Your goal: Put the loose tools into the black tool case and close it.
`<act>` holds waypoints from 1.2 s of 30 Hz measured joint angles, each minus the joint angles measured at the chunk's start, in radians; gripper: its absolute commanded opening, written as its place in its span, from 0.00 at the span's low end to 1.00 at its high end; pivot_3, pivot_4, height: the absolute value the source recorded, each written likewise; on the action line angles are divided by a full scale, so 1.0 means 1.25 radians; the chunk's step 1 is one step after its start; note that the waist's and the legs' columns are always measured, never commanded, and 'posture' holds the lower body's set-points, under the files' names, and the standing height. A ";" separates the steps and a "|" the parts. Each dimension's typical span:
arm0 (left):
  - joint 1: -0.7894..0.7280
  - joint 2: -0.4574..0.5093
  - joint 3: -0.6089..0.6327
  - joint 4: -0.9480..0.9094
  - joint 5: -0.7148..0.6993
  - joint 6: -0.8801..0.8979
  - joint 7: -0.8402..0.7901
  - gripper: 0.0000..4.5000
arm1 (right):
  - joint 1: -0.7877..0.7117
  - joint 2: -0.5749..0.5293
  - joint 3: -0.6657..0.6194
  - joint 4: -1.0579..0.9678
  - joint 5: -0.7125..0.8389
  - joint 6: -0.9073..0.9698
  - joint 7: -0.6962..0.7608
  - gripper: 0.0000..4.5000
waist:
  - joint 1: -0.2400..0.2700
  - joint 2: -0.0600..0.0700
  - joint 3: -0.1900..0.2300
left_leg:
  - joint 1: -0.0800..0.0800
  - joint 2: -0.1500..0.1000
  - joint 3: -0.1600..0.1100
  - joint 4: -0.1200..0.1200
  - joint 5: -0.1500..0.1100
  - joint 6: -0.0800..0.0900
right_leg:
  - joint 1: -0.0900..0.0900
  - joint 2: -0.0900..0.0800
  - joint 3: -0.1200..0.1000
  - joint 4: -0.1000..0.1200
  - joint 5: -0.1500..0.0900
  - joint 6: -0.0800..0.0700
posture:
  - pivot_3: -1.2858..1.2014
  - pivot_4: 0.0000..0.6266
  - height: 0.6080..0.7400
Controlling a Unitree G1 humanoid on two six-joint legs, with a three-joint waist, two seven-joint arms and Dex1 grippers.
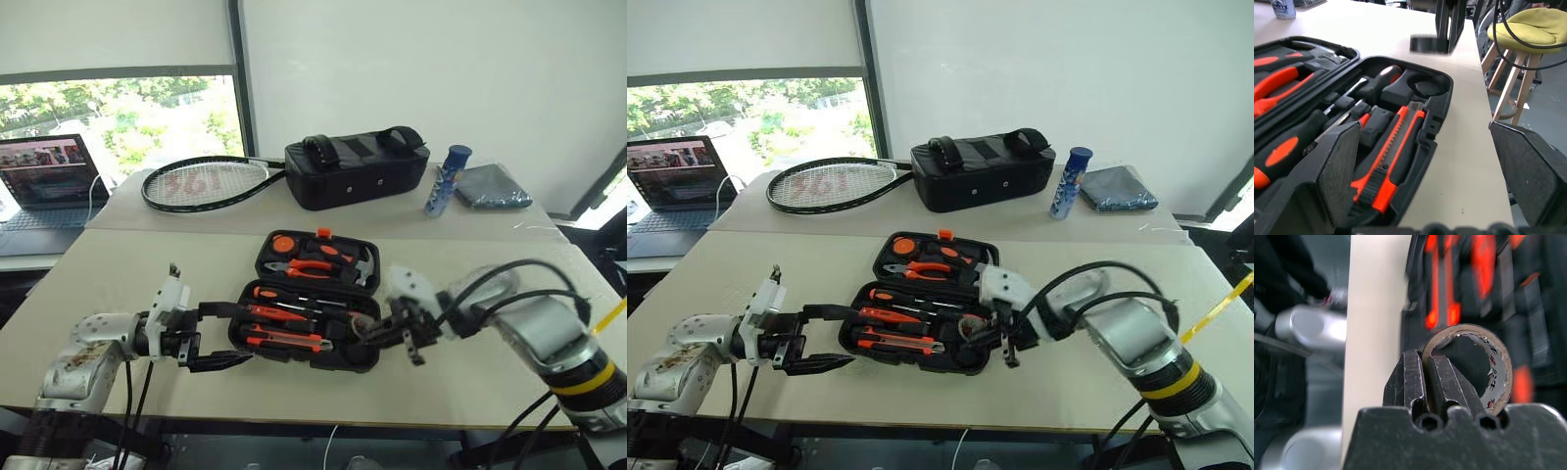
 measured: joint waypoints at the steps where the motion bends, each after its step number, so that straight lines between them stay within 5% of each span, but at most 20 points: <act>1: 0.001 0.000 0.000 -0.003 0.000 0.000 0.001 1.00 | 0.000 0.000 0.013 -0.005 -0.010 0.005 -0.010 0.01 | 0.001 0.000 0.000 | 0.000 0.000 0.000 0.000 0.000 0.000 | 0.000 0.000 0.000 0.000 0.000 0.000 | 0.52 0.24 1.00; 17: 0.030 0.005 0.000 -0.020 0.000 -0.004 0.007 1.00 | -0.005 0.058 0.101 0.021 -0.074 0.028 -0.071 0.01 | -0.002 0.000 0.000 | 0.001 0.001 0.000 0.000 0.000 0.000 | 0.000 0.001 0.000 0.000 0.000 0.000 | 0.52 0.24 1.00; 18: 0.028 0.005 0.000 -0.021 0.000 -0.004 0.008 1.00 | -0.006 0.058 0.104 0.022 -0.081 0.025 -0.071 0.17 | -0.003 0.000 0.000 | 0.001 0.001 0.000 0.000 0.000 0.000 | 0.000 0.001 0.000 0.000 0.000 0.000 | 0.52 0.24 1.00; 25: 0.025 0.014 0.003 -0.034 0.000 0.009 0.032 1.00 | -0.006 0.043 0.040 0.012 -0.044 0.002 -0.040 0.66 | 0.000 0.000 0.000 | 0.000 0.001 0.000 0.000 0.000 0.000 | 0.000 0.001 0.000 0.000 0.000 0.000 | 0.52 0.24 1.00; 30: 0.001 0.014 0.029 -0.008 0.000 0.034 0.089 1.00 | 0.032 0.023 -0.153 -0.011 0.094 -0.046 0.030 0.66 | 0.004 -0.001 0.001 | 0.000 0.001 -0.002 0.000 0.000 0.000 | 0.002 0.001 -0.002 -0.001 0.000 0.000 | 0.52 0.24 1.00; 33: -0.027 0.015 0.062 0.072 0.012 0.038 0.150 1.00 | 0.141 -0.005 -0.213 0.026 0.097 -0.111 0.046 0.53 | 0.006 -0.002 0.001 | 0.001 0.001 -0.001 0.000 0.000 0.000 | 0.002 0.001 -0.002 -0.001 0.000 0.000 | 0.52 0.24 1.00; 36: -0.057 0.020 0.061 0.179 0.078 0.016 0.215 0.85 | 0.240 0.005 -0.224 0.097 0.040 -0.237 0.013 0.30 | -0.001 -0.002 0.001 | 0.001 0.001 -0.001 0.000 0.000 0.000 | 0.001 0.001 -0.001 0.000 0.000 0.000 | 0.52 0.24 1.00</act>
